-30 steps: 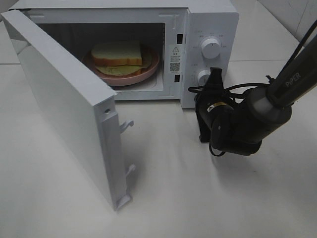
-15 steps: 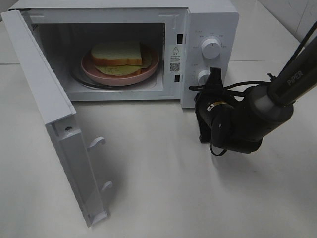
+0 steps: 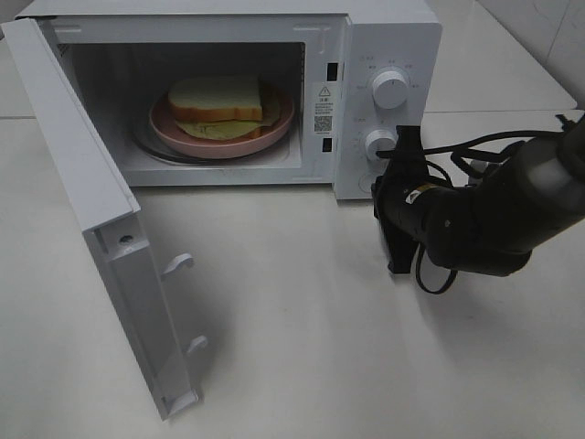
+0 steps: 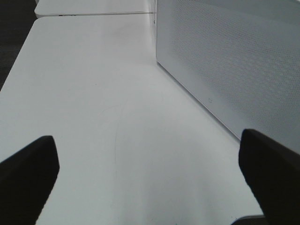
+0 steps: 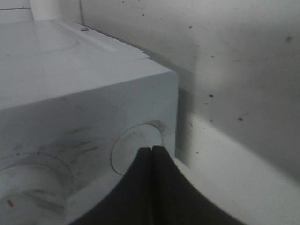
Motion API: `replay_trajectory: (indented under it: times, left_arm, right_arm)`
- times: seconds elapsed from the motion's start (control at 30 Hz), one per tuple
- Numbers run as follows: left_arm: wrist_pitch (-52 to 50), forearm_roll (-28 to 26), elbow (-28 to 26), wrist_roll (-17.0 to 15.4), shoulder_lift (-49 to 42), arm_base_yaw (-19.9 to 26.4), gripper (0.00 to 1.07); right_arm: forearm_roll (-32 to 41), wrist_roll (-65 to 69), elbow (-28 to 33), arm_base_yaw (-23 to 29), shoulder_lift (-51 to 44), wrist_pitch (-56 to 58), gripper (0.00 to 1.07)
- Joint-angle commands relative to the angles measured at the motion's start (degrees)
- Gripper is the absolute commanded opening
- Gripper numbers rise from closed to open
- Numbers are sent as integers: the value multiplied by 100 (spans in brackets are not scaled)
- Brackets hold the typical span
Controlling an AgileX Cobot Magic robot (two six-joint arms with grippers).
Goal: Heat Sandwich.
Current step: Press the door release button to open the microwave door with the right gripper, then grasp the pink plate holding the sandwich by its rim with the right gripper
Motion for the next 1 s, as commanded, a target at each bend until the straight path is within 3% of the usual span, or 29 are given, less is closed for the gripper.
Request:
replay_trajectory:
  times: [0.03, 0.27, 0.53, 0.77, 1.0]
  left_arm:
    - [-92, -40, 17, -46, -155, -29, 102]
    - [-92, -40, 17, -46, -155, -29, 102]
    - [-92, -40, 17, -46, -155, -29, 102]
    - [-92, -40, 17, -46, -155, -29, 102]
    - [-92, -40, 17, -46, -155, -29, 102]
  right_arm:
    - [-86, -246, 178, -34, -246, 281, 1]
    - [-86, -1266, 539, -52, -1152, 1427, 2]
    - [-86, -2825, 539, -52, -1885, 2779, 3]
    - [-304, -5265, 34, -57, -2154, 4733, 4]
    - [-676, -6618, -453, -57, -2154, 6188, 5]
